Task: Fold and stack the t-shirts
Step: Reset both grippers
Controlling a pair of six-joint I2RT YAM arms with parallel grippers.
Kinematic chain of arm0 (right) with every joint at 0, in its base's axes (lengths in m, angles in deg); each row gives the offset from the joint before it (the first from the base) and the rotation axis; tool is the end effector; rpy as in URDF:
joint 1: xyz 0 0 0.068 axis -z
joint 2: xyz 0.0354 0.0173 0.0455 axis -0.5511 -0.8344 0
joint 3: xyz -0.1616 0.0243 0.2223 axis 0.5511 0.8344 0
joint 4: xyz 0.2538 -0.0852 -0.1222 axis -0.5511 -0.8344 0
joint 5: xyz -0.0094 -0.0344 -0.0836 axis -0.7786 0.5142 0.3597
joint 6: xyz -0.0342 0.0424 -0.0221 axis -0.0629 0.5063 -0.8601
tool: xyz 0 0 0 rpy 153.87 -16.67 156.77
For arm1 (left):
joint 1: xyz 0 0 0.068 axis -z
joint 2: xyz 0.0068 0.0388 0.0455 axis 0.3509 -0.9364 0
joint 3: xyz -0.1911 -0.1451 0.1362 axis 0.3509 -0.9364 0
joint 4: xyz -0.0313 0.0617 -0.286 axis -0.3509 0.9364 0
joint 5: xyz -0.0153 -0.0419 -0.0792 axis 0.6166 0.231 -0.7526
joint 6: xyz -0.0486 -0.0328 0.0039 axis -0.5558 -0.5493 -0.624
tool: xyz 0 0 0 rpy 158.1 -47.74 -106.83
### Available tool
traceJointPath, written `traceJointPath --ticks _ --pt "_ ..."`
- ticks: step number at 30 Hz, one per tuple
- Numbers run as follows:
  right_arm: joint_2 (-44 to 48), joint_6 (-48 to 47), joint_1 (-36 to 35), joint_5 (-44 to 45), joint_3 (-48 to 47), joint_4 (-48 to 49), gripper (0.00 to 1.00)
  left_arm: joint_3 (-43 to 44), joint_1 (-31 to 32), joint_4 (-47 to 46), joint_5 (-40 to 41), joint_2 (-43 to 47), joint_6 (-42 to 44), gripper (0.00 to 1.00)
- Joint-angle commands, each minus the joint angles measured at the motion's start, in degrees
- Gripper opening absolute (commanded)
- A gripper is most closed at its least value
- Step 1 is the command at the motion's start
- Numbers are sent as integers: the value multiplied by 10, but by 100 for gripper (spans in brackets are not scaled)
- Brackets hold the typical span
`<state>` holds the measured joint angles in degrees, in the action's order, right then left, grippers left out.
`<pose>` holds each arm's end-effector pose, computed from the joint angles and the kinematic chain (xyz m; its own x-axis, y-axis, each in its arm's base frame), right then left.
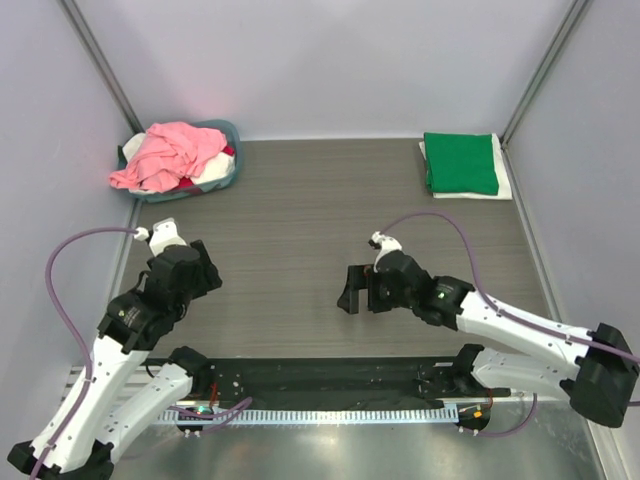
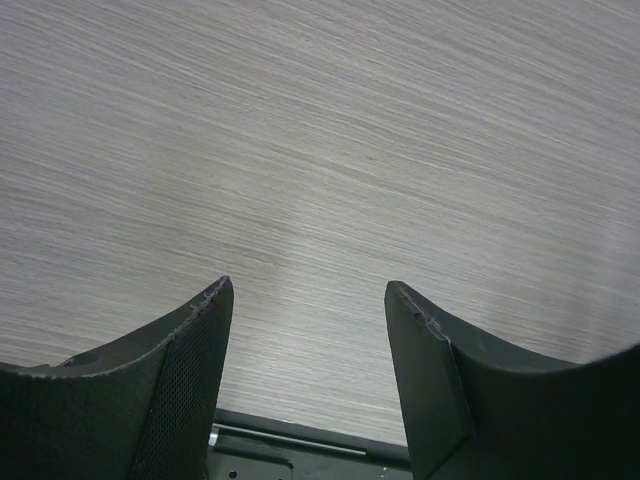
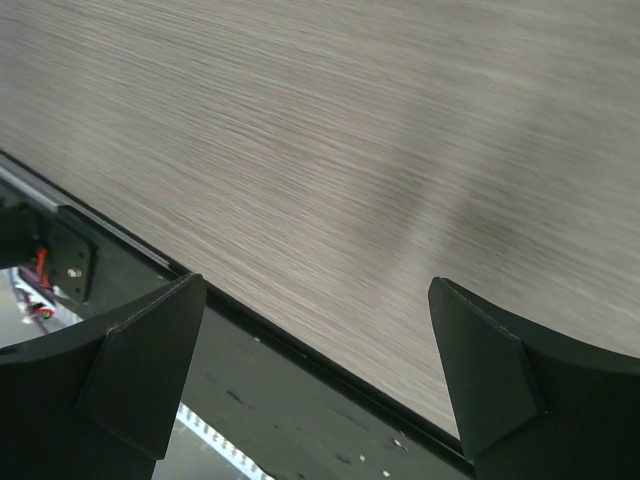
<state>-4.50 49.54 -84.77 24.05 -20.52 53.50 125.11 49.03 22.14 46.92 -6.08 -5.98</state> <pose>0.1627 0.2019 0.2233 -0.8066 -0.0026 -0.5911 -0.3390 0.8212 0.4590 0.1350 -0.0503 0.3309 -0.5190 -0.3665 -0.7723 -0.2961 0.9246 -0.2398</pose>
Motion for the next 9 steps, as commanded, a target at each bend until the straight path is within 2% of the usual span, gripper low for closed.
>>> traceJointPath --ticks 1,7,9 --pt "66 29 -3 52 30 -9 100 2 -3 -6 16 -10 -10 63" --pt "125 19 -3 95 56 -45 100 4 -2 -2 20 -19 -13 64" --pt "130 47 -4 156 38 -80 100 4 -3 -3 25 -17 -13 65"
